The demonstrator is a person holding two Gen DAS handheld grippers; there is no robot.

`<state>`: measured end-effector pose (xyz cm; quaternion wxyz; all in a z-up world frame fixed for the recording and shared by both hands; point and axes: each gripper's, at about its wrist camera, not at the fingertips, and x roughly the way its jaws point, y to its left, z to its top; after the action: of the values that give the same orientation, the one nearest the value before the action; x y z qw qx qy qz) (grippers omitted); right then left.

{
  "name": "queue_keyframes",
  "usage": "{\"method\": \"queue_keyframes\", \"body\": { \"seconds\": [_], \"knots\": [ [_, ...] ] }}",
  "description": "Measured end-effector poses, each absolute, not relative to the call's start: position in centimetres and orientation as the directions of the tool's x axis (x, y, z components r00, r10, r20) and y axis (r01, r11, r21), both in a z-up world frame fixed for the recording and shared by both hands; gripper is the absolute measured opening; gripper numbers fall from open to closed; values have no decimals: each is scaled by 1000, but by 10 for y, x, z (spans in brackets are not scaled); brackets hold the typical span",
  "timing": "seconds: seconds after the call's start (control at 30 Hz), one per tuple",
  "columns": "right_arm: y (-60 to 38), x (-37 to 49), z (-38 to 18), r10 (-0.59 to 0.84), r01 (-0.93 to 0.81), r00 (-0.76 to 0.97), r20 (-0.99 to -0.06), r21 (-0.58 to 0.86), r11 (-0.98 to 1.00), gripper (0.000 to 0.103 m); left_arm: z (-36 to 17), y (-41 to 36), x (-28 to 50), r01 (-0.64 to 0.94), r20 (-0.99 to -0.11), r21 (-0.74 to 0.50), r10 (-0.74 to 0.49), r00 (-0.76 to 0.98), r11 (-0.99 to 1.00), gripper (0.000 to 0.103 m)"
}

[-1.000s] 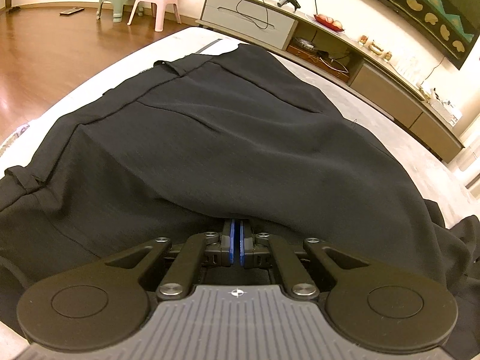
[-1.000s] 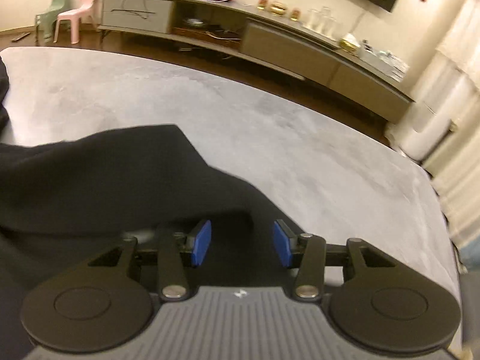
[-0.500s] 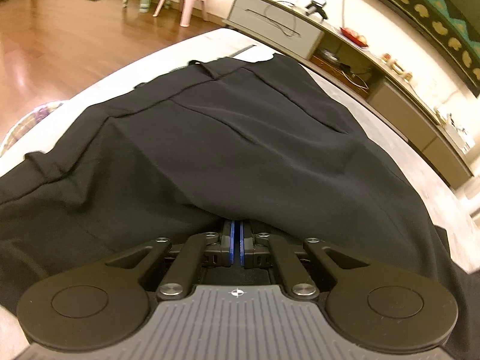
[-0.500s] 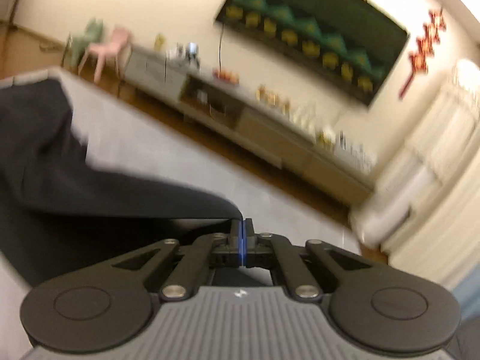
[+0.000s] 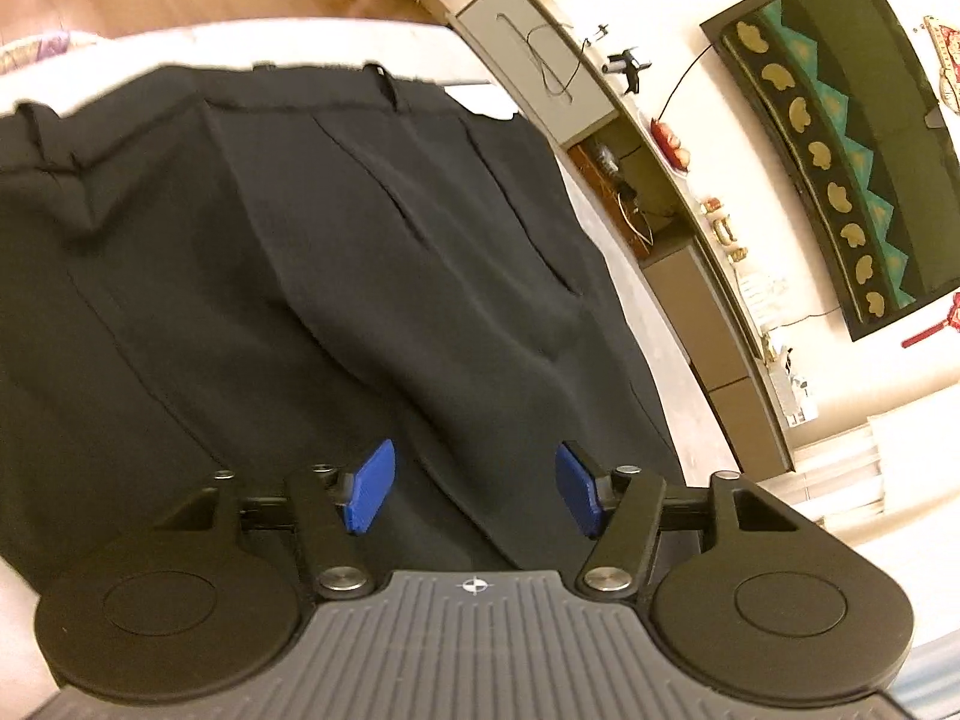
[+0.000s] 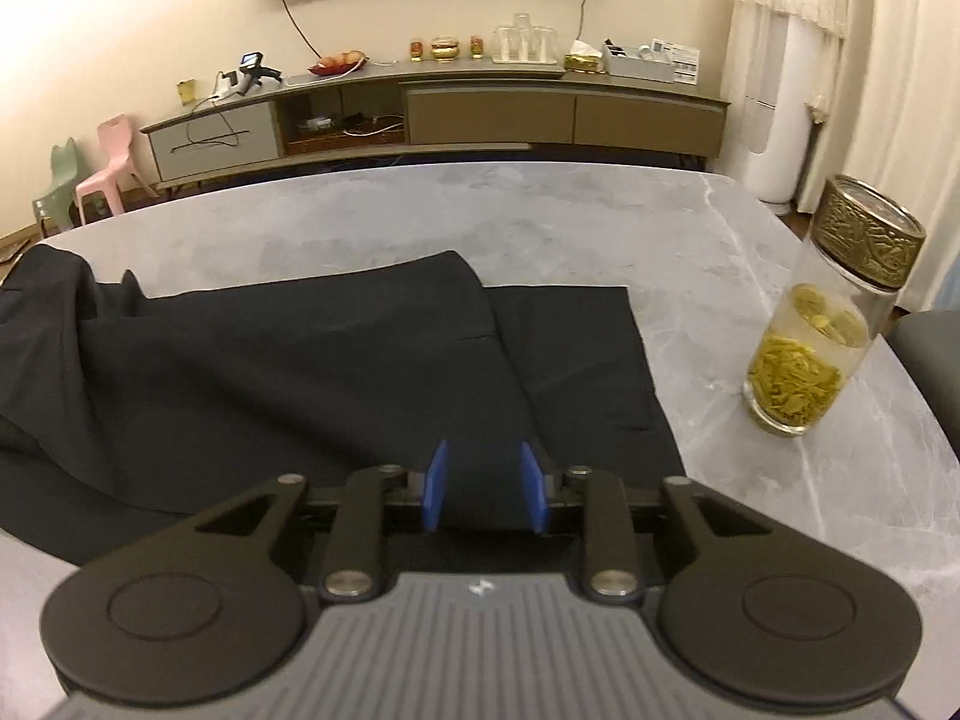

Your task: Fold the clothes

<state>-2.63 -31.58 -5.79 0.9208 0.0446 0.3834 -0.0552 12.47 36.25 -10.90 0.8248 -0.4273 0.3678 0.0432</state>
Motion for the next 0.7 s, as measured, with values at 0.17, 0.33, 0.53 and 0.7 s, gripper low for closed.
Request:
{"method": "queue_keyframes", "body": {
  "seconds": [0.17,0.33,0.53,0.7],
  "knots": [
    [-319,-26,-58,-89,167,706,-703,43,985,31,-117,352,147,-383,-663,-645,-236,710,661,34],
    [-280,-37,-34,-211,161,808,-550,-138,977,33,-90,347,127,-283,-588,-657,-240,772,699,0],
    [-161,-38,-8,-39,-65,905,-424,-229,971,33,-58,361,47,-267,-534,-655,-183,826,707,0],
    [-31,0,-20,209,-368,848,-488,-258,894,46,-81,405,34,-366,-556,-682,-125,822,633,22]
  ]
}}
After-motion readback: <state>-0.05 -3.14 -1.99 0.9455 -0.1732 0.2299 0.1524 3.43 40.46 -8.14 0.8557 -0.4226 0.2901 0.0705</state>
